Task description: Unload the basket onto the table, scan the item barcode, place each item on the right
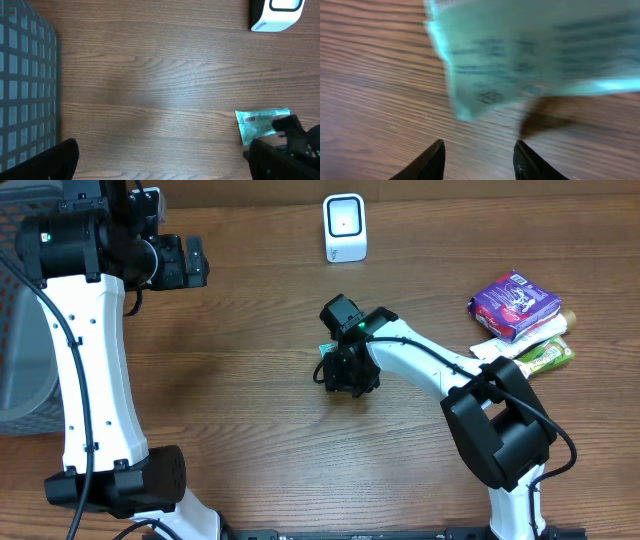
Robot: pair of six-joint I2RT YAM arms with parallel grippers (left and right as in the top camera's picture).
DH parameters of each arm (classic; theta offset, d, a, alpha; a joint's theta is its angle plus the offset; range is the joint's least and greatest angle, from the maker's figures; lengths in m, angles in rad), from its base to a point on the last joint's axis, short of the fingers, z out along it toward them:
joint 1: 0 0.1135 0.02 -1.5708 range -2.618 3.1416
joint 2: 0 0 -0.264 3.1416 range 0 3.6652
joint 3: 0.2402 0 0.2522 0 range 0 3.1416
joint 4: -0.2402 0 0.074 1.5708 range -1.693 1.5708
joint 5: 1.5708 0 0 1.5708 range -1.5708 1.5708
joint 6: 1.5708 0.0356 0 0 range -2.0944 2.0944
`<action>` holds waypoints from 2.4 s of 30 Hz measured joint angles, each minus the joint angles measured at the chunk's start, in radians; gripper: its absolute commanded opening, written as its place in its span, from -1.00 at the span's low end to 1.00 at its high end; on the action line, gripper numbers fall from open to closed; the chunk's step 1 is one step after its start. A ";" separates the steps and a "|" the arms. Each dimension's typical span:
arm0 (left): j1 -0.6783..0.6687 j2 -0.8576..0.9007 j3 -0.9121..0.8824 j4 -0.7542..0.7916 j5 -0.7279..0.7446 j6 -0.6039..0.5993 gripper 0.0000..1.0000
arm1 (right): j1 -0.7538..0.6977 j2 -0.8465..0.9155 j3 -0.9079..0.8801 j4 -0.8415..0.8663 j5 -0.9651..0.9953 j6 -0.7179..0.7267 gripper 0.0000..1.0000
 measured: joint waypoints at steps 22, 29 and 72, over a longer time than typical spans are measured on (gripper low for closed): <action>0.000 0.000 0.000 0.000 0.000 0.000 0.99 | -0.411 0.038 0.081 -0.021 -0.321 -0.522 0.62; 0.000 0.000 0.000 0.000 0.000 0.000 0.99 | -0.399 0.076 0.080 0.043 -0.420 -0.536 0.45; 0.000 0.000 0.000 0.000 0.000 0.000 0.99 | -0.462 -0.459 0.093 0.109 -0.634 -0.361 -0.93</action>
